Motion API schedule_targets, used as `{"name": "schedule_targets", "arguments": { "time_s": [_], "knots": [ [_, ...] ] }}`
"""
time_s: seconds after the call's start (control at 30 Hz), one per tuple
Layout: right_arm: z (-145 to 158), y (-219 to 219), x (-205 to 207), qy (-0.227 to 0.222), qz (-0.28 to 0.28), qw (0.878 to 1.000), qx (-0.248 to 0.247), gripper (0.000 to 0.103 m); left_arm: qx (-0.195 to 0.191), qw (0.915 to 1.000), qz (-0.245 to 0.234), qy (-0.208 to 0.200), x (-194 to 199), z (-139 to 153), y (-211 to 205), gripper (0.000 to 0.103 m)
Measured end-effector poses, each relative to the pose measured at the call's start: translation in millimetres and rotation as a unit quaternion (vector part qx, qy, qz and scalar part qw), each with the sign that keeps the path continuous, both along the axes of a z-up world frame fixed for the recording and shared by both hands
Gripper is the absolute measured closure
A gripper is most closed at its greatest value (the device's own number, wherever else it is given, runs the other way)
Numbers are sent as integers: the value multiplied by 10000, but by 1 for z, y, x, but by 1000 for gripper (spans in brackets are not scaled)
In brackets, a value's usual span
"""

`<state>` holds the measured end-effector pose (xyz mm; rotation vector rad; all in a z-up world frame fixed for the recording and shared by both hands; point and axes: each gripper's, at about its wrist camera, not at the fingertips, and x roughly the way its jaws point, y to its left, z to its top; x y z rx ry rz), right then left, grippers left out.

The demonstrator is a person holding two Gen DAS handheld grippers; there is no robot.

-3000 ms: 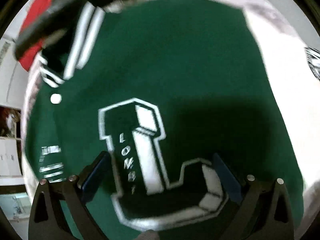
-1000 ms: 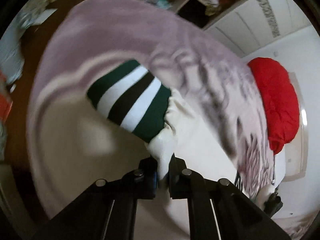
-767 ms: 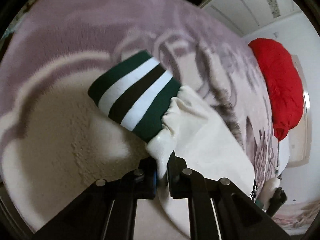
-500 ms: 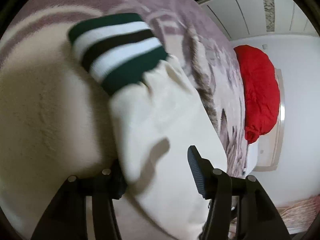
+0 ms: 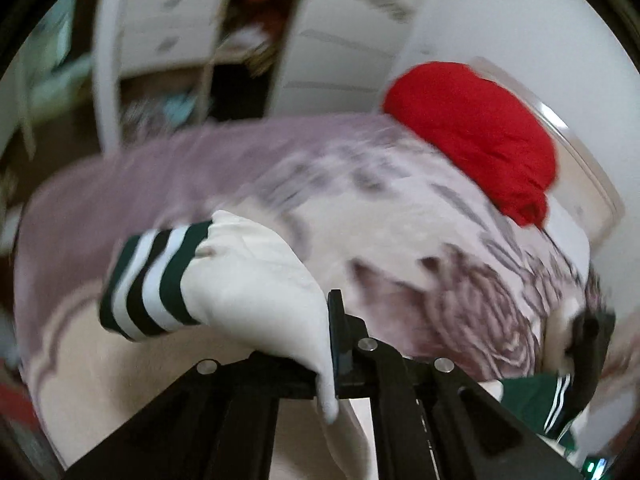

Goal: Fold large clothes

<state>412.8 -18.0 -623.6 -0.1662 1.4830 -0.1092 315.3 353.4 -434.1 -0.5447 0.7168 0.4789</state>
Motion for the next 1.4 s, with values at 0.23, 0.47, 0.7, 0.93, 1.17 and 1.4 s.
{"name": "schedule_targets", "arguments": {
  "time_s": [0.23, 0.47, 0.7, 0.93, 1.17, 1.4],
  "knots": [
    [26, -64, -2, -73, -539, 9898, 1317, 22, 476, 9873, -1468, -368, 37, 86, -134, 103],
    [61, -214, -38, -200, -1311, 9768, 1680, 22, -357, 9531, -2961, -510, 73, 97, -342, 103],
    [53, -358, -76, -161, -2001, 9696, 1399, 22, -721, 8902, -4479, 416, 70, 14, -542, 103],
    [35, -429, -102, 35, -2310, 9529, 1964, 22, 129, 8290, -5337, 1668, 38, -55, -630, 94],
    [46, -469, -110, -114, -2878, 8981, 3323, 22, 447, 8148, -5581, 1506, 28, -17, -608, 8],
    [46, -431, -62, -165, -2470, 8987, 3619, 22, 1134, 8769, -4193, 2059, 27, -4, -481, 8]
  ]
}}
